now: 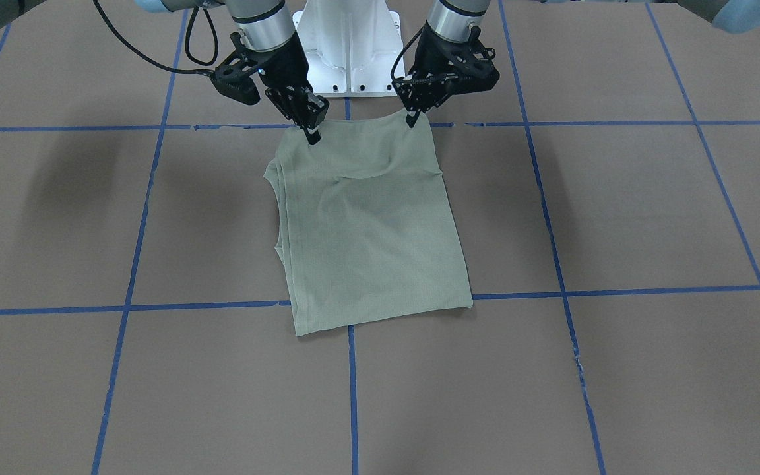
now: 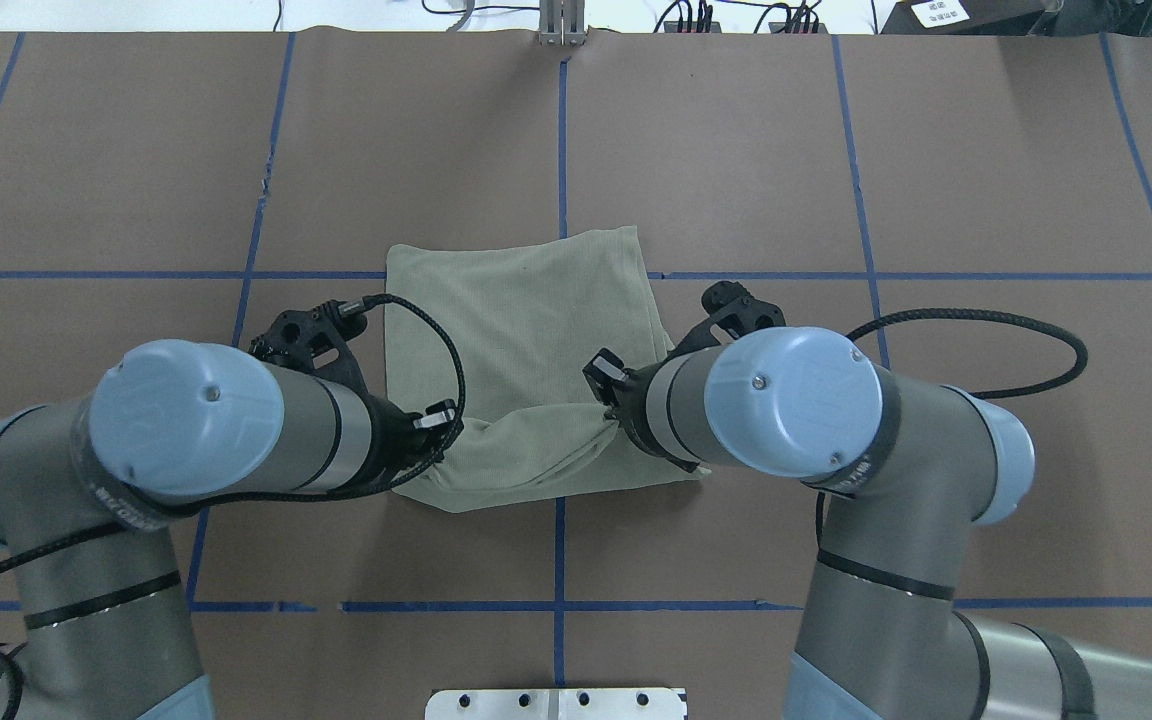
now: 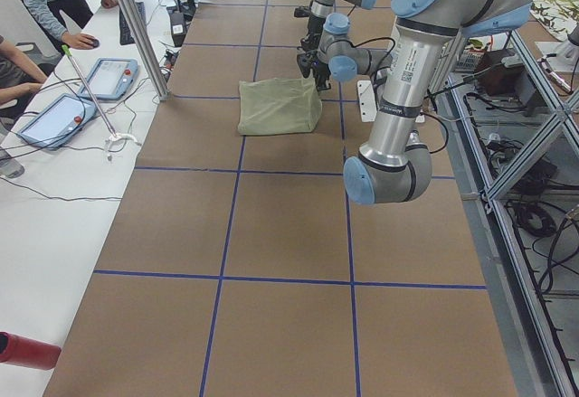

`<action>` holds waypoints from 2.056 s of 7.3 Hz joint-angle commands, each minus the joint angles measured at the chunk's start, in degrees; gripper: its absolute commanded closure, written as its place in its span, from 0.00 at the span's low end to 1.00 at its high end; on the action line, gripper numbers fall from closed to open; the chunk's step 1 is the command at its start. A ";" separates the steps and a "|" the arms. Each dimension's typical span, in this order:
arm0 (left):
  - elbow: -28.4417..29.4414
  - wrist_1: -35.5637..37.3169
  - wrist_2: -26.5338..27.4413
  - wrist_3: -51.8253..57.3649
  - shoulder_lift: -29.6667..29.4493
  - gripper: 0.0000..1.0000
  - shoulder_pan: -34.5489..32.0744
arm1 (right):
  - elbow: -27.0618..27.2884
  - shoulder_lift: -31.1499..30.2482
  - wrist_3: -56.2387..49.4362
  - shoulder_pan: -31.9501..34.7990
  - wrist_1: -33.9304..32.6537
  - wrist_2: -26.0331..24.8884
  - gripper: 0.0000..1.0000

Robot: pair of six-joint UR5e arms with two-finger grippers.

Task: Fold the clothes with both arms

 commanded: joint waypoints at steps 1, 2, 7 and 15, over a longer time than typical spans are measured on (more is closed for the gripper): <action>5.96 -1.48 0.02 2.41 -3.37 1.00 -5.55 | -11.58 4.23 -2.75 4.52 8.02 0.06 1.00; 8.32 -3.75 0.02 2.95 -3.47 1.00 -6.97 | -15.80 5.28 -2.75 6.28 11.04 0.15 1.00; 30.11 -17.12 0.02 9.40 -10.66 0.17 -16.36 | -38.90 16.45 -7.55 12.53 21.73 1.21 0.01; 29.84 -21.01 -12.52 35.15 -3.52 0.00 -30.95 | -36.98 12.18 -31.02 29.38 14.63 21.12 0.00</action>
